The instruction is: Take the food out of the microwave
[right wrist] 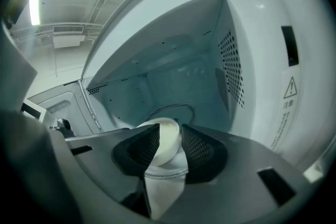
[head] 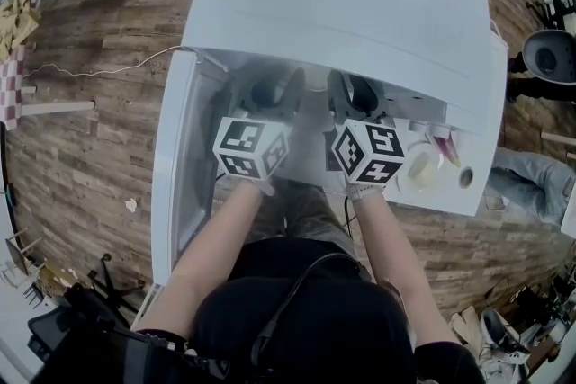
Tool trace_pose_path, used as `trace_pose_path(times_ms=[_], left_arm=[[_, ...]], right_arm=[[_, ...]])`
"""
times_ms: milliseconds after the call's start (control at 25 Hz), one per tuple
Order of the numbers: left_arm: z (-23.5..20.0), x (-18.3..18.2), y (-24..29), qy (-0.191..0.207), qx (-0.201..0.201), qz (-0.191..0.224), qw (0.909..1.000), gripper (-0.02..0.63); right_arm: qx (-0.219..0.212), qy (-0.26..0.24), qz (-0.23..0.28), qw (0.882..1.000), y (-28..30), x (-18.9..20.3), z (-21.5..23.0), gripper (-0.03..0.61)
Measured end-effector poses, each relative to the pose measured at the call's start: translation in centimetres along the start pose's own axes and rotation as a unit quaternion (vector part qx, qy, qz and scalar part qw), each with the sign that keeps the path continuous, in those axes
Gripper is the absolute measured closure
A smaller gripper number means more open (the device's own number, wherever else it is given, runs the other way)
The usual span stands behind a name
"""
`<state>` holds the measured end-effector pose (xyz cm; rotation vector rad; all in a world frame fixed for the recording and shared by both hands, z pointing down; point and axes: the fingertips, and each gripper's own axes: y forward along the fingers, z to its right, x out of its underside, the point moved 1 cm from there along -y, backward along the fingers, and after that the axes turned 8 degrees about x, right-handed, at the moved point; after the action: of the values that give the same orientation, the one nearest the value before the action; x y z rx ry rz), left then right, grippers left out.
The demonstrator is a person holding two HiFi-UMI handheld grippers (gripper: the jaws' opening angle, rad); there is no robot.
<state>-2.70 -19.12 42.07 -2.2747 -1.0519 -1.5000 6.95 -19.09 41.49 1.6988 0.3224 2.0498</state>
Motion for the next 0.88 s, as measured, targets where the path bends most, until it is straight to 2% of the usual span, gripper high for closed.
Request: trace_pose_path(times_ms=[320, 880], left_arm=[[-0.6, 0.0, 0.6, 0.003, -0.008, -0.005, 1.0, 0.497], [-0.9, 0.2, 1.6, -0.022, -0.02, -0.004, 0.9995, 0.497]], right_arm=[[0.01, 0.013, -0.017, 1.0, 1.2, 0.4, 0.3, 0.443], [0.004, 0.062, -0.058, 0.996, 2.3, 1.1, 1.0, 0.445]])
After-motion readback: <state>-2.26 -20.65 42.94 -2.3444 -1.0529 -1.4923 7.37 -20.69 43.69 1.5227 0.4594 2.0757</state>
